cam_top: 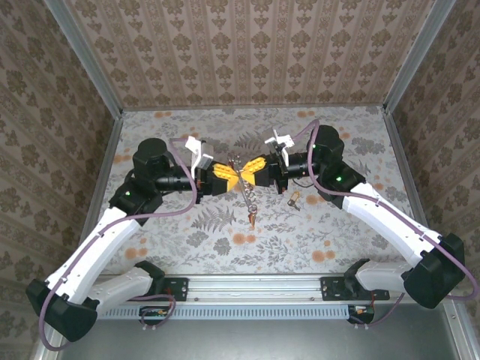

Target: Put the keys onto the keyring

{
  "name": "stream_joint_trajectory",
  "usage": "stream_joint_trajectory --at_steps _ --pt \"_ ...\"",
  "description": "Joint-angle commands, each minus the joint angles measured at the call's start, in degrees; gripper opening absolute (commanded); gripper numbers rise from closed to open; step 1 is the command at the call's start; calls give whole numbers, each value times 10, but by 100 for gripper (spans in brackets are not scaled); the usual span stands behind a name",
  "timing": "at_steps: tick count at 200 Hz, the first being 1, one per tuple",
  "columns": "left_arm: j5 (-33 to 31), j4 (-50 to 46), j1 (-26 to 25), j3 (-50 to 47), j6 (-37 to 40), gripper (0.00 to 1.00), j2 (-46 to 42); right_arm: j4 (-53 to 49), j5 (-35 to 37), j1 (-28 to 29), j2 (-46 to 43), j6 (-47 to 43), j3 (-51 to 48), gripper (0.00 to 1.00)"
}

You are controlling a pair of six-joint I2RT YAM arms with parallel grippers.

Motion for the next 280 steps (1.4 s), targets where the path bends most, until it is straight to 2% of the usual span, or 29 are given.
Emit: stream_joint_trajectory --at_steps 1,115,140,170,217,280 --pt "10 34 -14 20 -8 11 8 16 -2 7 5 1 1 0" --pt "2 -2 -13 25 9 9 -3 -17 67 1 17 -8 12 0" --pt "0 -19 -2 20 17 21 -10 14 79 -9 17 17 1 0" --pt "6 -18 14 14 14 22 -17 46 86 -10 13 36 -12 0" --pt "14 -5 20 19 10 17 -8 100 61 -7 3 58 -34 0" --pt "13 9 11 33 10 17 21 137 36 -2 3 70 -49 0"
